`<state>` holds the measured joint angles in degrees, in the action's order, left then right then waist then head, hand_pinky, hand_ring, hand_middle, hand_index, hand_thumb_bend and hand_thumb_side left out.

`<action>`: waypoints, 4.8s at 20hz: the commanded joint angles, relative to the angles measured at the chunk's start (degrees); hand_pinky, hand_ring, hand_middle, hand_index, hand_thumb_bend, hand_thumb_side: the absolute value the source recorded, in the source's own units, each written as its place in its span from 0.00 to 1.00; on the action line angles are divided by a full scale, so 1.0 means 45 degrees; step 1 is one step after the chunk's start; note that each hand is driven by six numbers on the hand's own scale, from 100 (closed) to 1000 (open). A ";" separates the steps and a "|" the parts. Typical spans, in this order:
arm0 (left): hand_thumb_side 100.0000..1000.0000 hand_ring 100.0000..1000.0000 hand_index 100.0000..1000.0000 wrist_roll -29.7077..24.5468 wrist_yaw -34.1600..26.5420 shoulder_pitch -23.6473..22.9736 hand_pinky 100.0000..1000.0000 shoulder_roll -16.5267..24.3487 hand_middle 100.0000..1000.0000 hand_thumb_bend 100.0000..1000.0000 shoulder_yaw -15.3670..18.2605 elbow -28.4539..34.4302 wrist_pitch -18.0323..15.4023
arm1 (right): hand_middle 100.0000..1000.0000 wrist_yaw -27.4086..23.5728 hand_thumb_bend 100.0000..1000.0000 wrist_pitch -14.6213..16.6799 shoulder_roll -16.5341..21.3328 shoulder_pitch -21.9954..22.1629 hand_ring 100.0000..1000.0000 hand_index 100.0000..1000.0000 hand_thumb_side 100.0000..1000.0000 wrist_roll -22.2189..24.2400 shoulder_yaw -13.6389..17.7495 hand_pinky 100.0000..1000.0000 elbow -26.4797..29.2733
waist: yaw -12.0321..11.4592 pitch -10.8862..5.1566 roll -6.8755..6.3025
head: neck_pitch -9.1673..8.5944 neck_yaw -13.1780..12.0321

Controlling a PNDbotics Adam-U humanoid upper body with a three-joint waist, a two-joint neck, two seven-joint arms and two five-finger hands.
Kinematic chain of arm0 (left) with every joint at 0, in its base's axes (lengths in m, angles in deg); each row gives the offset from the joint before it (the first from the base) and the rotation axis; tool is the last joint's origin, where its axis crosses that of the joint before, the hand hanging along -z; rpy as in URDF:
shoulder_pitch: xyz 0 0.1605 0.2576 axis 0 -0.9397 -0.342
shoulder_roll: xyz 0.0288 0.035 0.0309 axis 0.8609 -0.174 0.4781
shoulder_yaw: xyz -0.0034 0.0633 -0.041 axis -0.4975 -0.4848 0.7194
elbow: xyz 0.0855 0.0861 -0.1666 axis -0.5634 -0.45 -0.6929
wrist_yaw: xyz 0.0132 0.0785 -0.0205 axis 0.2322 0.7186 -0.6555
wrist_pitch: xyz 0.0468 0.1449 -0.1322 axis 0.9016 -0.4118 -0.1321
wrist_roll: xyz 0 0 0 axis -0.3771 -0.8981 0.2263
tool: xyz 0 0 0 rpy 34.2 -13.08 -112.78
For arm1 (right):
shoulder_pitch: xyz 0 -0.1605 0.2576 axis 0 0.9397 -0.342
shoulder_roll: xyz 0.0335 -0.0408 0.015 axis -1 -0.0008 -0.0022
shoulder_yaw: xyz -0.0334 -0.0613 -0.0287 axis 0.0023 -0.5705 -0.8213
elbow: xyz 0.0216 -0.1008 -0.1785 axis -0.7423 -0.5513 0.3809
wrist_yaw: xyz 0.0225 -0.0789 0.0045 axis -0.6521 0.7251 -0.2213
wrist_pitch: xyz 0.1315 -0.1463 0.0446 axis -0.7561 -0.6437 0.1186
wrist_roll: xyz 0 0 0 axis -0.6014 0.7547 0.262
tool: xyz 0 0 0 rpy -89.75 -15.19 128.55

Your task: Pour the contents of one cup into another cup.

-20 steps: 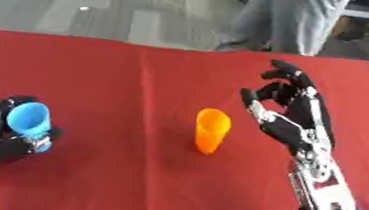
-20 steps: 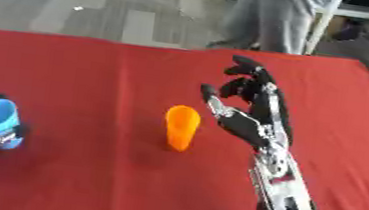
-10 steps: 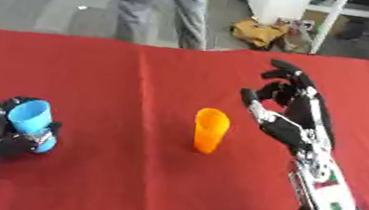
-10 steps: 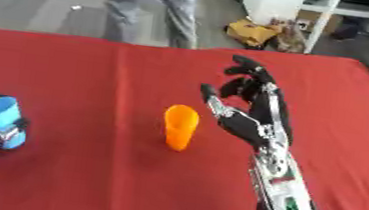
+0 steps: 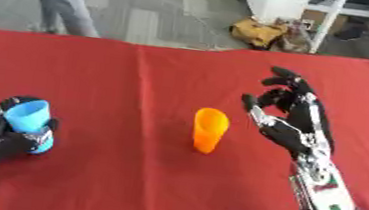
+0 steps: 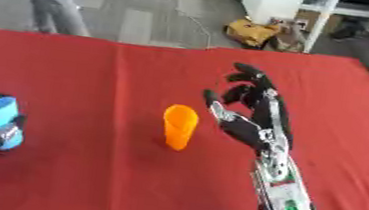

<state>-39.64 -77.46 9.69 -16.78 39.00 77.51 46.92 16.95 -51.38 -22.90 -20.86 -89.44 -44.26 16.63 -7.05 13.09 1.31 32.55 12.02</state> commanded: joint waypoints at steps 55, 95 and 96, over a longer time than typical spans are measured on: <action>0.00 0.39 0.66 -0.1238 -0.0616 -0.0863 0.25 0.0269 0.44 0.22 -0.1070 0.5944 0.0722 | 0.69 0.0717 0.50 0.1522 0.1821 -0.2212 0.55 0.85 0.00 0.3063 -0.1774 0.54 -0.5446 | -0.0849 -0.0359 -0.0388 | 0.0065 0.0509; 0.00 0.40 0.65 -0.1300 -0.0781 -0.0832 0.25 0.0154 0.44 0.20 -0.1167 0.6156 0.0842 | 0.56 0.1477 0.12 0.1576 0.1769 -0.3066 0.22 0.79 0.00 0.2641 -0.2502 0.23 -0.6301 | -0.0955 -0.0452 -0.0334 | 0.0021 0.0630; 0.00 0.40 0.65 -0.1298 -0.0830 -0.0848 0.25 0.0183 0.44 0.20 -0.1166 0.6225 0.0853 | 0.56 0.1492 0.12 0.1574 0.2023 -0.3049 0.21 0.79 0.00 0.2546 -0.2463 0.22 -0.6240 | -0.0965 -0.0464 -0.0320 | 0.0018 0.0618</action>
<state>-45.69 -80.82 5.19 -16.98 33.33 104.13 50.73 23.82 -44.25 -16.32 -33.90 -77.29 -55.72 -12.90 -11.35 12.21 -0.09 32.64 14.79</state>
